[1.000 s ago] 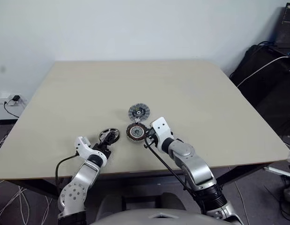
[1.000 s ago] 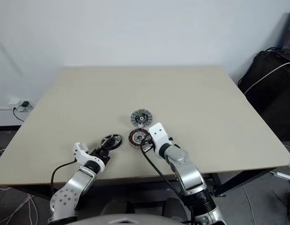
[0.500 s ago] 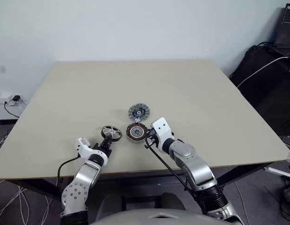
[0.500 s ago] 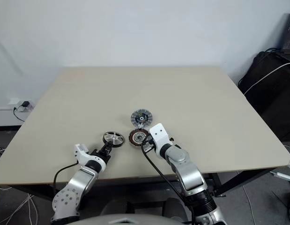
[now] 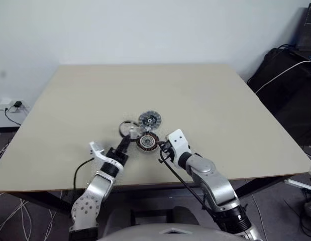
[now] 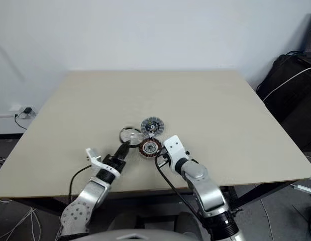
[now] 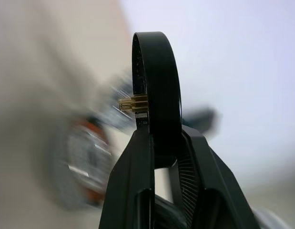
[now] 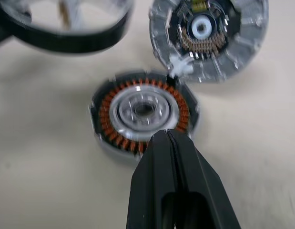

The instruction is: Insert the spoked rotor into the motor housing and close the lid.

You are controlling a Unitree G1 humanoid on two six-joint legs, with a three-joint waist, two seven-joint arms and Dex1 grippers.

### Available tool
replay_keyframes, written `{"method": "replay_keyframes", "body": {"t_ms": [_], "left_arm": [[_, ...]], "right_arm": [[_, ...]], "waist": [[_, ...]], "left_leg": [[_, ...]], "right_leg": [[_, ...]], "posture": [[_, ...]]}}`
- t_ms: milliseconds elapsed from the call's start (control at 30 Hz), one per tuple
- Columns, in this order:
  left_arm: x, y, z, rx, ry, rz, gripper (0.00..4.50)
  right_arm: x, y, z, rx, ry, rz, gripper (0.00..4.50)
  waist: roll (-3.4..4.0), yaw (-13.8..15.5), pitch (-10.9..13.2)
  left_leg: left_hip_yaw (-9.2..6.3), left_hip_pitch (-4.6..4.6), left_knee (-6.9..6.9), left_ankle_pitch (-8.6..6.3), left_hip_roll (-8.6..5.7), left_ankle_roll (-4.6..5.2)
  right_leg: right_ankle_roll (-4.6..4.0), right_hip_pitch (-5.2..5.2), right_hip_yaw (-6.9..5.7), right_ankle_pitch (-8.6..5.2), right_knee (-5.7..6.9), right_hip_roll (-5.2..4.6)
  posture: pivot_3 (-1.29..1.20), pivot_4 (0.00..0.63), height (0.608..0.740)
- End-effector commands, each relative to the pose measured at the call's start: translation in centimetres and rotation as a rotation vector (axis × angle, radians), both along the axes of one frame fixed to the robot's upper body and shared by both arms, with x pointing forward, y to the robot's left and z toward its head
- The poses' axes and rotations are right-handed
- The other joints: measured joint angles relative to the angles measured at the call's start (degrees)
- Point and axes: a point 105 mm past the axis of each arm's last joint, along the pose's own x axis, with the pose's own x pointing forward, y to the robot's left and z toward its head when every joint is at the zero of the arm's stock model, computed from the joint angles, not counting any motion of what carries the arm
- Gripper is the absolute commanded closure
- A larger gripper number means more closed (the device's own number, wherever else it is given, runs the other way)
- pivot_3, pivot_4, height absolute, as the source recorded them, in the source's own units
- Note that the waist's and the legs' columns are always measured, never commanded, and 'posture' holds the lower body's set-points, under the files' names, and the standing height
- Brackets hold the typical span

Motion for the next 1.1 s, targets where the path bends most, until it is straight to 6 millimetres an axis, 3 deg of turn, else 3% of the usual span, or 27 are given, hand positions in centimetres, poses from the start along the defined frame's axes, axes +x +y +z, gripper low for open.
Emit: {"method": "replay_keyframes", "body": {"t_ms": [33, 167, 533, 933, 1067, 1100], "left_arm": [[0.1, -2.4, 2.3, -0.082, -0.094, -0.134, 4.12], [1.1, -3.3, 1.5, -0.063, -0.065, -0.201, 4.12], [2.9, -3.5, -1.4, -0.057, 0.016, -0.190, 4.12], [2.2, -3.3, -4.8, 0.016, 0.152, -0.170, 4.12], [2.2, -3.2, -5.0, 0.023, 0.161, -0.164, 4.12], [2.2, -3.2, -4.9, 0.022, 0.159, -0.164, 3.77]], "right_arm": [[-0.3, -1.0, 1.1, 0.016, -0.028, -0.009, 4.50], [-1.3, -2.0, 0.5, -0.006, 0.009, -0.006, 4.50], [-2.2, -3.2, -0.6, -0.024, 0.052, -0.043, 4.50], [-1.8, -3.3, -0.4, -0.027, 0.041, -0.048, 4.50], [-1.7, -3.1, -0.3, -0.029, 0.037, -0.045, 4.50], [-1.7, -3.1, -0.3, -0.029, 0.035, -0.044, 4.50]], "waist": [[0.00, -0.1, 0.0], [0.01, -0.1, 0.0], [-0.13, 0.1, 0.1], [-0.15, 0.2, 0.1], [-0.15, 0.2, 0.1], [-0.15, 0.2, 0.1]], "left_leg": [[0.00, 0.01, 0.00, 0.00, 0.01, 0.00], [-0.04, 0.07, 0.01, 0.01, 0.01, -0.01], [-0.12, 0.07, 0.05, 0.02, -0.34, 0.01], [-0.16, 0.07, 0.03, 0.01, -0.13, 0.01], [-0.15, 0.08, 0.03, 0.01, -0.11, 0.01], [-0.15, 0.08, 0.03, 0.01, -0.10, 0.01]], "right_leg": [[0.00, 0.00, 0.00, 0.00, 0.01, 0.01], [0.01, 0.03, -0.01, 0.00, 0.08, 0.03], [0.02, 0.08, 0.00, -0.01, 0.04, 0.03], [0.02, 0.08, 0.00, -0.01, 0.04, -0.03], [0.02, 0.08, -0.01, -0.01, 0.04, -0.02], [0.02, 0.08, -0.01, -0.01, 0.04, -0.02]], "posture": [[0.00, 0.000, 0.740], [0.00, 0.000, 0.740], [0.00, 0.000, 0.740], [0.00, 0.000, 0.740], [0.00, 0.000, 0.740], [0.00, 0.000, 0.740]]}}
